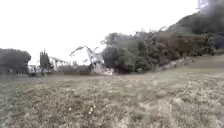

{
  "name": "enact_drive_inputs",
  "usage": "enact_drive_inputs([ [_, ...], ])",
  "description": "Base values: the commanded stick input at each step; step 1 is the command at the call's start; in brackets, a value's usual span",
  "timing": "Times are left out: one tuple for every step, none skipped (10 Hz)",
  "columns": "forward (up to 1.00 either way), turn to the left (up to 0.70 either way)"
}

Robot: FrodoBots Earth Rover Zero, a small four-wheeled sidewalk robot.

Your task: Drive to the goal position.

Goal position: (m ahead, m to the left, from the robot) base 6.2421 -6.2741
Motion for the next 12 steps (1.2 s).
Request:
enact_drive_inputs([
  [0.5,0.05],
  [0.5,0.05],
  [0.5,0.47],
  [0.5,0.49],
  [0.5,0.5],
  [0.5,0.5],
  [0.5,0.25],
  [0.5,0.14],
  [0.5,0.04],
  [0.5,0.03],
  [0.5,0.03],
  [0.5,0.03],
])
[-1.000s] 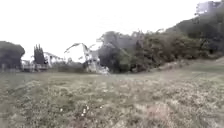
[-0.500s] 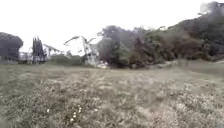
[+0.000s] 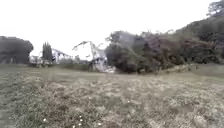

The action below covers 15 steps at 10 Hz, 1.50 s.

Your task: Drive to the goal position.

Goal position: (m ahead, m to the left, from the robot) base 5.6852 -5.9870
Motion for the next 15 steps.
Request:
enact_drive_inputs([
  [0.5,0.03],
  [0.5,0.03],
  [0.5,0.04],
  [0.5,0.04],
  [0.5,0.04],
  [0.5,0.03],
  [0.5,0.03],
  [0.5,0.04],
  [0.5,0.03],
  [0.5,0.04],
  [0.5,0.04],
  [0.5,0.05],
  [0.5,0.29],
  [0.5,0.38],
  [0.5,0.48],
])
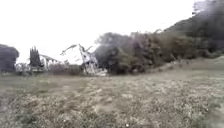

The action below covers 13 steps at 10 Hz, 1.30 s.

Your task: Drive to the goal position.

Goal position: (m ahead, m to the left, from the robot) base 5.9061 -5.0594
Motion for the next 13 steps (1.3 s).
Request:
enact_drive_inputs([
  [0.5,0.5],
  [0.5,0.5],
  [0.5,0.25],
  [0.5,0.16],
  [0.5,0.08],
  [0.5,0.08],
  [0.5,0.36],
  [0.5,0.43],
  [0.5,0.49],
  [0.5,0.04],
  [0.5,0.03],
  [0.5,0.03],
  [0.5,0.03],
])
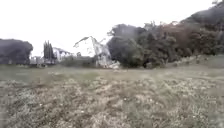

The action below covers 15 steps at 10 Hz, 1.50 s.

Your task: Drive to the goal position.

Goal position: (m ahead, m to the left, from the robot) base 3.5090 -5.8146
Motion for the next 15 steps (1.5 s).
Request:
enact_drive_inputs([
  [0.5,0.03],
  [0.5,0.03],
  [0.5,0.03],
  [0.5,0.42],
  [0.5,0.47],
  [0.5,0.32],
  [0.5,0.16],
  [0.5,0.0],
  [0.5,0.0],
  [0.5,0.0],
  [0.5,0.0],
  [0.5,0.0],
  [0.5,0.01],
  [0.5,0.02],
  [0.5,0.03],
])
